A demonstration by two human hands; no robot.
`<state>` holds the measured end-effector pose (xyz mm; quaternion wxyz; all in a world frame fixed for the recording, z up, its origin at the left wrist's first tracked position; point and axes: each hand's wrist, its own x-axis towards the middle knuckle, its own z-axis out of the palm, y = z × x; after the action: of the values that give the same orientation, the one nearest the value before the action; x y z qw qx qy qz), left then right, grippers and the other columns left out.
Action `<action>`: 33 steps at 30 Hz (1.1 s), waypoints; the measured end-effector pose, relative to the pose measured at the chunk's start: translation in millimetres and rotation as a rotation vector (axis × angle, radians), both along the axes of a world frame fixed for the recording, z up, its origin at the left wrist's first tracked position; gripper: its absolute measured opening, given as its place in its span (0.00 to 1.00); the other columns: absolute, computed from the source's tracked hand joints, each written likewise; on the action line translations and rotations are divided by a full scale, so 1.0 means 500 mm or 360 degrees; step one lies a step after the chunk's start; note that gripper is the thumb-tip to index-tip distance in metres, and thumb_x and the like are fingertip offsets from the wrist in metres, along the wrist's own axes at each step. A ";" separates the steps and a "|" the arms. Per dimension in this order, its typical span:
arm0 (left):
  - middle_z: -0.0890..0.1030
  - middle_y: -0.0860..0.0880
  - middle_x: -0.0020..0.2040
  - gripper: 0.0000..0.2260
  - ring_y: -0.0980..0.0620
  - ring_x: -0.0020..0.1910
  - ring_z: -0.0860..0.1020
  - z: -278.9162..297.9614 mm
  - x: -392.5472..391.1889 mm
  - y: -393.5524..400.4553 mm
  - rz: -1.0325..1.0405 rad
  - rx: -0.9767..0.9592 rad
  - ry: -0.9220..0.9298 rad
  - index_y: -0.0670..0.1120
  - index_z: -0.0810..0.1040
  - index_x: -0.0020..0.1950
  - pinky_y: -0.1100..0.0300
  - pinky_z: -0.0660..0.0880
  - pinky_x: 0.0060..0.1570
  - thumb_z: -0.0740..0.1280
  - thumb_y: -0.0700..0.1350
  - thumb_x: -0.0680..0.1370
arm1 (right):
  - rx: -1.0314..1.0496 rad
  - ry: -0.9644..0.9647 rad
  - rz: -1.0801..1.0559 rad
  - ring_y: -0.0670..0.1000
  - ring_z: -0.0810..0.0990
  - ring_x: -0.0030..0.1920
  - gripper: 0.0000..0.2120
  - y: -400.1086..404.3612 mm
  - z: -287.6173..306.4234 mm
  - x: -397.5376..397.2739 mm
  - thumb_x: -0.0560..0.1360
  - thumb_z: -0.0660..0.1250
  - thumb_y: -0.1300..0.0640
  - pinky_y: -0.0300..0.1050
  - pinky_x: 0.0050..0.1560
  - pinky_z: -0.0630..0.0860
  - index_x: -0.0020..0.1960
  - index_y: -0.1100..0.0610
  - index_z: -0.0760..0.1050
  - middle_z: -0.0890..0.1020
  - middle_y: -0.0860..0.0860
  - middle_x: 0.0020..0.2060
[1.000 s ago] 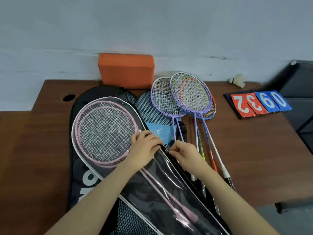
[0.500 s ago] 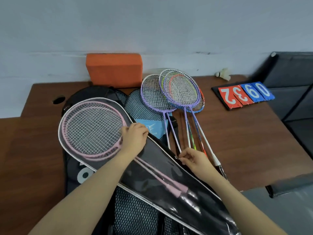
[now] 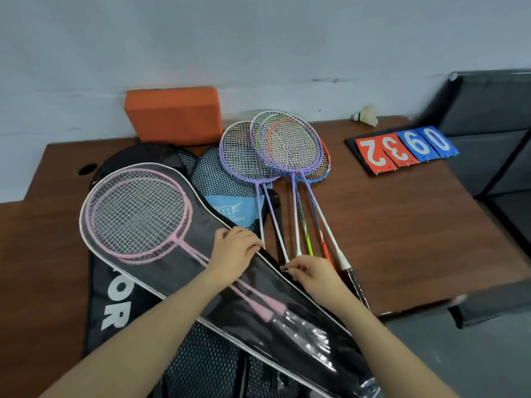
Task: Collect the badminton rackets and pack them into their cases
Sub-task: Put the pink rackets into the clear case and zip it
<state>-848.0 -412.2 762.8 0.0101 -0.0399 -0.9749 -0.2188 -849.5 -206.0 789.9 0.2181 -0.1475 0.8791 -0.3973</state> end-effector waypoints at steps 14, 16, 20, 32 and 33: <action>0.71 0.60 0.66 0.13 0.57 0.70 0.60 0.024 0.053 0.123 -0.0088 -0.0051 -0.0204 0.58 0.75 0.62 0.56 0.50 0.58 0.60 0.51 0.78 | -0.0018 0.0118 0.0132 0.35 0.76 0.41 0.07 0.122 0.010 0.027 0.77 0.64 0.58 0.28 0.43 0.70 0.48 0.55 0.81 0.77 0.38 0.37; 0.71 0.60 0.65 0.12 0.58 0.70 0.59 0.017 0.085 0.168 -0.0134 -0.0031 -0.0259 0.57 0.74 0.62 0.57 0.49 0.57 0.59 0.50 0.79 | -0.0054 0.0145 0.0149 0.34 0.75 0.38 0.07 0.123 0.010 0.028 0.76 0.64 0.58 0.27 0.42 0.71 0.47 0.56 0.81 0.77 0.38 0.35; 0.76 0.62 0.57 0.08 0.61 0.65 0.64 0.014 0.103 0.191 0.0107 0.0052 -0.0156 0.57 0.79 0.53 0.59 0.50 0.52 0.61 0.50 0.79 | -0.0070 0.0138 0.0239 0.37 0.75 0.37 0.07 0.138 0.008 0.033 0.77 0.64 0.58 0.28 0.39 0.69 0.47 0.55 0.81 0.77 0.40 0.34; 0.80 0.52 0.56 0.08 0.51 0.68 0.66 -0.010 0.075 0.210 0.0679 0.0242 0.0194 0.48 0.83 0.50 0.59 0.54 0.56 0.64 0.43 0.77 | -0.0041 -0.0019 0.0063 0.38 0.78 0.40 0.05 0.315 -0.008 0.081 0.76 0.66 0.59 0.28 0.40 0.71 0.45 0.53 0.80 0.82 0.44 0.39; 0.79 0.51 0.57 0.08 0.51 0.69 0.66 -0.009 0.074 0.215 0.0700 0.0212 0.0185 0.48 0.83 0.50 0.58 0.54 0.57 0.64 0.43 0.77 | -0.0060 -0.0024 0.0025 0.38 0.78 0.39 0.05 0.321 -0.012 0.090 0.76 0.66 0.59 0.27 0.39 0.70 0.45 0.53 0.80 0.82 0.45 0.38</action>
<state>-811.0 -304.9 758.6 0.1162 0.1616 -0.9413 -0.2727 -804.4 -45.4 783.7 0.2252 -0.1556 0.8686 -0.4131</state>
